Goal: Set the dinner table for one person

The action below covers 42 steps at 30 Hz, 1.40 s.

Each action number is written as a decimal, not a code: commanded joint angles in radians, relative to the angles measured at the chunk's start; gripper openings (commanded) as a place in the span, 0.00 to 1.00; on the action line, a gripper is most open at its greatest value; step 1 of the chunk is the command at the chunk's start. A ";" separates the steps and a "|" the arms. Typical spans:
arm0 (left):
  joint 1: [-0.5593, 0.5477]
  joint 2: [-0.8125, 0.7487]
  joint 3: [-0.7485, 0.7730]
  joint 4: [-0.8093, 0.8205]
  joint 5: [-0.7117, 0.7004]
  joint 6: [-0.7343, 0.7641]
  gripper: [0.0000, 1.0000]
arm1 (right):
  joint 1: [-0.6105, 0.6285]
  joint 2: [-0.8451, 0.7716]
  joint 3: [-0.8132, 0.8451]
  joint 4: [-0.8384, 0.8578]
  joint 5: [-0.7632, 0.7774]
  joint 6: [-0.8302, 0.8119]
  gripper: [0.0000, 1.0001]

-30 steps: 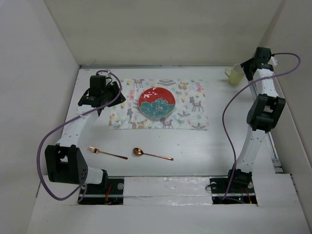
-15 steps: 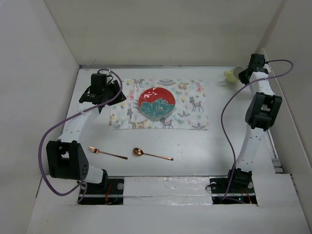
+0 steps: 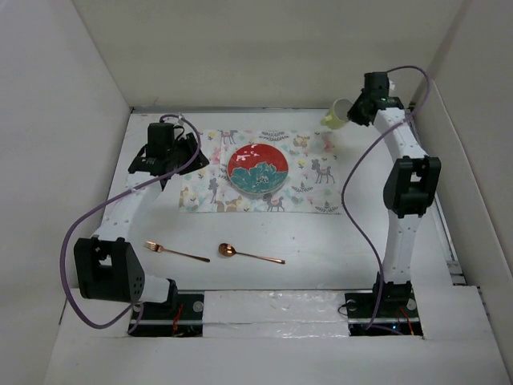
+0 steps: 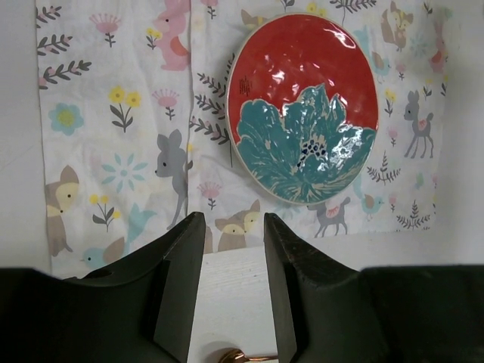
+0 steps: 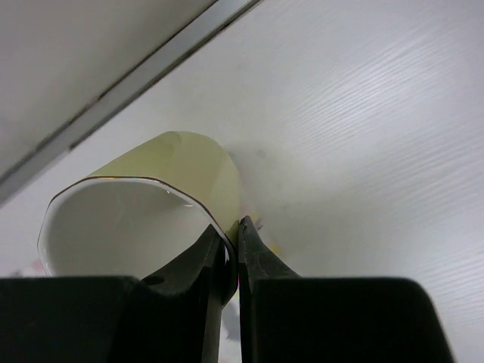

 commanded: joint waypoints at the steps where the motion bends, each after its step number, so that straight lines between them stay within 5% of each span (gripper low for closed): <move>1: -0.005 -0.083 -0.021 0.027 0.022 -0.005 0.34 | 0.068 0.005 0.127 -0.024 -0.047 -0.042 0.00; 8: -0.005 -0.156 -0.097 0.013 0.016 -0.008 0.35 | 0.119 0.151 0.307 -0.129 0.007 -0.069 0.00; 42: -0.005 -0.186 -0.136 0.023 0.040 -0.014 0.35 | 0.159 0.007 0.169 -0.202 0.067 -0.085 0.00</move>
